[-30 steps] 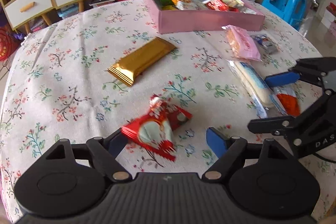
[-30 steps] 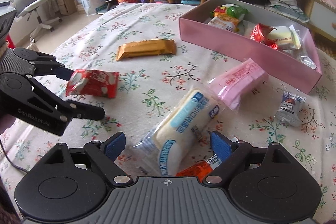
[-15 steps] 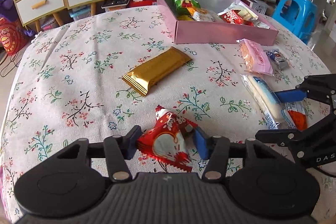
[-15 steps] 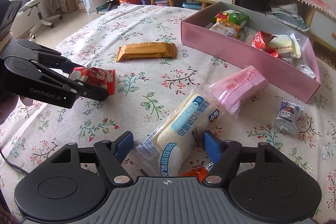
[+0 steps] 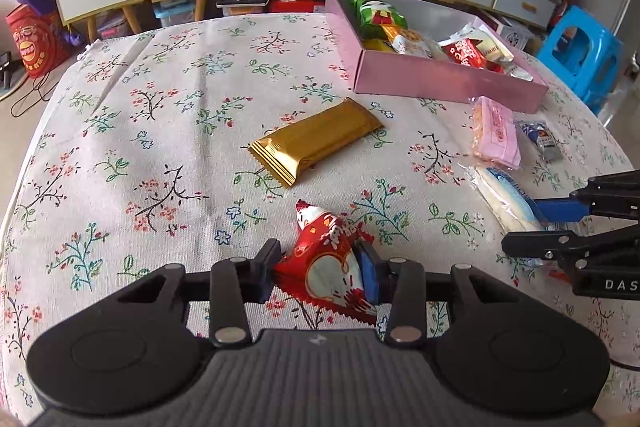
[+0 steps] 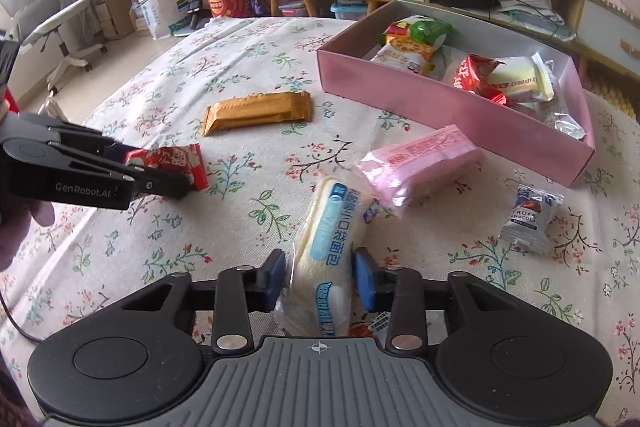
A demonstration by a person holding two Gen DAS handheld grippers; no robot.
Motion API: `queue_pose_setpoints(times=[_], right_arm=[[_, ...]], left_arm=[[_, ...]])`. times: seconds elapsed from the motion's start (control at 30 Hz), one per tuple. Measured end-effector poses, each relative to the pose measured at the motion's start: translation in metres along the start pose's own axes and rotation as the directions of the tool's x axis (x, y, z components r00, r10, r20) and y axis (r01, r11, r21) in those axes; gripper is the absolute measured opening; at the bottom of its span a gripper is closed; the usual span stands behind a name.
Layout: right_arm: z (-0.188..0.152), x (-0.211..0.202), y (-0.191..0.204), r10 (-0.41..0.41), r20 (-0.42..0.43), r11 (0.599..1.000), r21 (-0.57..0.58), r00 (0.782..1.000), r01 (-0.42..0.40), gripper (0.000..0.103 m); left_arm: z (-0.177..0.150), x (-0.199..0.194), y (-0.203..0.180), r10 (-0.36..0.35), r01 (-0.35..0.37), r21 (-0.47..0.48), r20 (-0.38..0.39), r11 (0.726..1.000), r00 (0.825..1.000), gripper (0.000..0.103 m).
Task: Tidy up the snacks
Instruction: 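Grasp red candy packet with left gripper while right gripper grasps white bread roll, then carry red candy packet and white bread roll into the pink box and open both grippers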
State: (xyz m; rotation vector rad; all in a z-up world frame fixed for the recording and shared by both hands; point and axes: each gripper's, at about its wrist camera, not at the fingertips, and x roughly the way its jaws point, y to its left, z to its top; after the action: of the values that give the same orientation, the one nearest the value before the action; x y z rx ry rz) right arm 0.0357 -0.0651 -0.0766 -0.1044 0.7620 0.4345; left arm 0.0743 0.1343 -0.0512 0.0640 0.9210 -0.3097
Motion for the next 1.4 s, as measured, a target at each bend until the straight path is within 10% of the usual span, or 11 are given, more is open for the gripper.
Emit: queue_pose_setpoints(times=[0.67,1.4], right_arm=[[0.003,0.008,-0.002,0.036,-0.004,0.999,-0.005,0.999,-0.036,0.038],[0.015,-0.012,-0.001,0.14,0.004,0.989,0.057,0.99,-0.14,0.022]], left_arm=[[0.005,-0.001,0.003,0.008,-0.008,-0.052,-0.002,0.999,1.0,0.036],[0.011,-0.011,0.002,-0.027,0.03,-0.091,0.026,0.995,0.999,0.029]])
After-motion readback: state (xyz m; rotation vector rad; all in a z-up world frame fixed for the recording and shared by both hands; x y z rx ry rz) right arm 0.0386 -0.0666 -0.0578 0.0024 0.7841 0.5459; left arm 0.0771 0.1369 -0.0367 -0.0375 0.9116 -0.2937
